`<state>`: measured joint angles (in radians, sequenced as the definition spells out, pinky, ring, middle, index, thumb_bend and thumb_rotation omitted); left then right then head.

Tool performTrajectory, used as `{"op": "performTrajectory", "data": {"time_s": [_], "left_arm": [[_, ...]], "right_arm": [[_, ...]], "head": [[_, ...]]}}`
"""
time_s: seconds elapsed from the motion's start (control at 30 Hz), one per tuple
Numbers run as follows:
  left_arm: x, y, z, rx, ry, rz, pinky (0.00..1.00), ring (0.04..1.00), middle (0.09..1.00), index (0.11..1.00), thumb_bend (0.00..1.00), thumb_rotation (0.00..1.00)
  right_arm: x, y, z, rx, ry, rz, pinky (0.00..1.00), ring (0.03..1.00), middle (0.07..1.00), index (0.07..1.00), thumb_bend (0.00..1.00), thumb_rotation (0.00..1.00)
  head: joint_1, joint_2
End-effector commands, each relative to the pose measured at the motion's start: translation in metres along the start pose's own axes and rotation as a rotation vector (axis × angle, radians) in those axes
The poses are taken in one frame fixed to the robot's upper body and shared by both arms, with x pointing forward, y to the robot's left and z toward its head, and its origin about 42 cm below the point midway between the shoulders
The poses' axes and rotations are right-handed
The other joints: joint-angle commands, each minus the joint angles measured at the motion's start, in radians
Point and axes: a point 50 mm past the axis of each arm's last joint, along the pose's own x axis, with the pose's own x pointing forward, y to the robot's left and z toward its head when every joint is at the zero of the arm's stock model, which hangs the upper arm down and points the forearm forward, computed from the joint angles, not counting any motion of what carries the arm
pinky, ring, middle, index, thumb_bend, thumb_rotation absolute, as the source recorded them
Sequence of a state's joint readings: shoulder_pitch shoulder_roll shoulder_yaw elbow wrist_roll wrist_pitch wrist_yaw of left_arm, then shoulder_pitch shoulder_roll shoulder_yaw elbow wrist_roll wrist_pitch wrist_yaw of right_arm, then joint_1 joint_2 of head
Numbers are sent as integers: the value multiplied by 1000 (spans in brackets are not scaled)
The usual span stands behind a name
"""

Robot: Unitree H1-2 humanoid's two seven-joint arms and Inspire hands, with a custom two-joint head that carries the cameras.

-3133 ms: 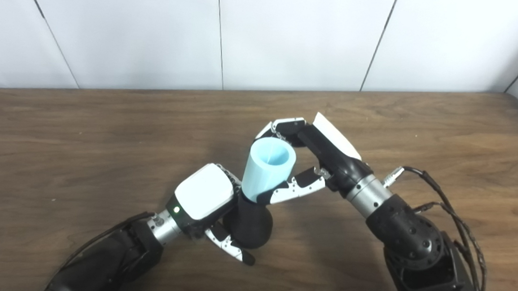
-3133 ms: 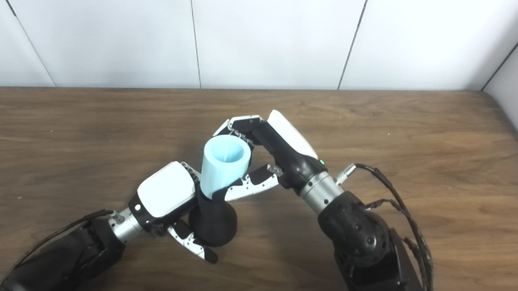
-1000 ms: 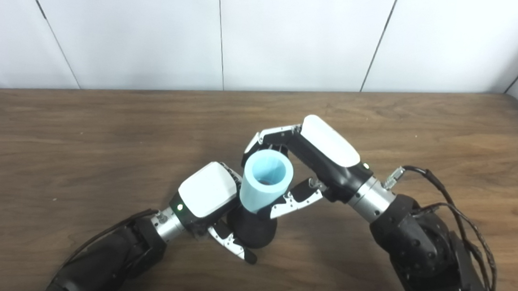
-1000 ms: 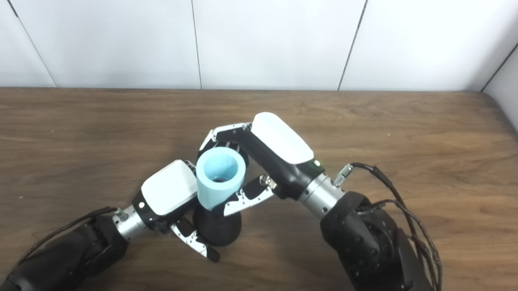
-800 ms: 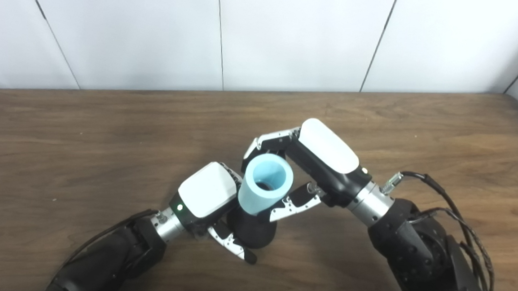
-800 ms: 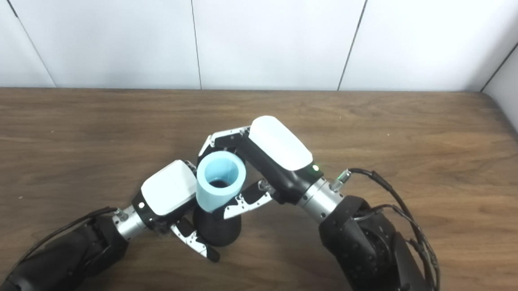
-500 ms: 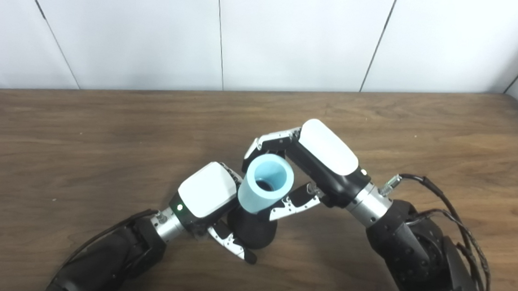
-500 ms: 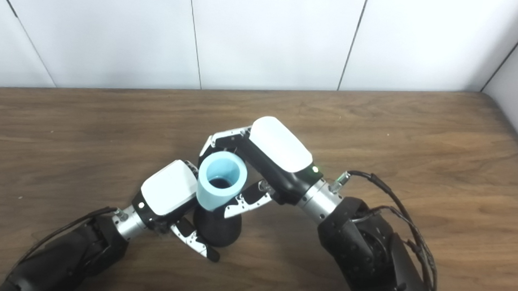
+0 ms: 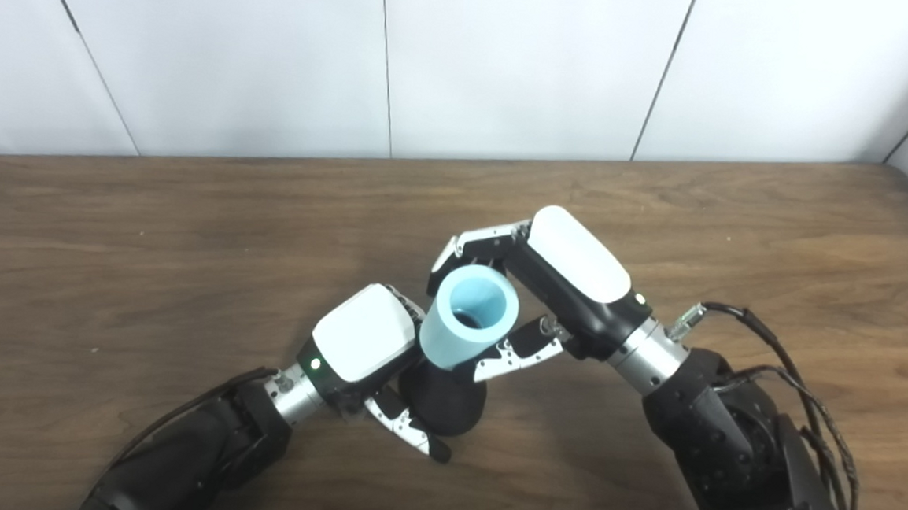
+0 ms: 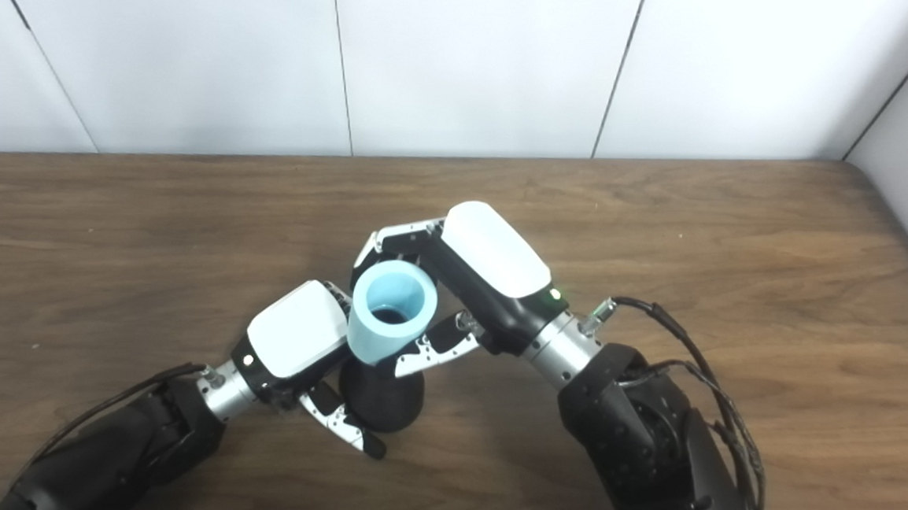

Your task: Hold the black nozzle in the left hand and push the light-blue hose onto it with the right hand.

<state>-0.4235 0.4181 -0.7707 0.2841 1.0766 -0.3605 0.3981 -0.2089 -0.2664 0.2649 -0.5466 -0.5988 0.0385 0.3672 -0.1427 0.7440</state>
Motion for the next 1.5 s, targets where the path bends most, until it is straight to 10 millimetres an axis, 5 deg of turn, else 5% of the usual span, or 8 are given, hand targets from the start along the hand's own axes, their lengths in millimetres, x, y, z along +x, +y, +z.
{"op": "performTrajectory", "data": {"time_s": [0.0,0.53,1.07,1.47], "left_arm": [[-30,-51,28,41,-34,-252,89,158,231,478,524,46],[-26,-49,29,81,-11,-307,89,171,249,479,523,48],[-26,-49,28,32,15,-301,97,173,247,480,523,49],[-27,-48,29,15,20,-319,113,174,257,483,523,50]], "right_arm": [[5,-15,8,-41,-21,-20,287,385,472,516,516,0],[13,-21,26,-183,-58,94,292,408,460,522,517,0],[0,0,10,-163,-38,111,263,388,449,528,515,0],[-1,-2,6,-96,32,132,278,381,461,513,516,0]], "head": [[0,0],[-1,-1],[3,-2],[4,1]]}}
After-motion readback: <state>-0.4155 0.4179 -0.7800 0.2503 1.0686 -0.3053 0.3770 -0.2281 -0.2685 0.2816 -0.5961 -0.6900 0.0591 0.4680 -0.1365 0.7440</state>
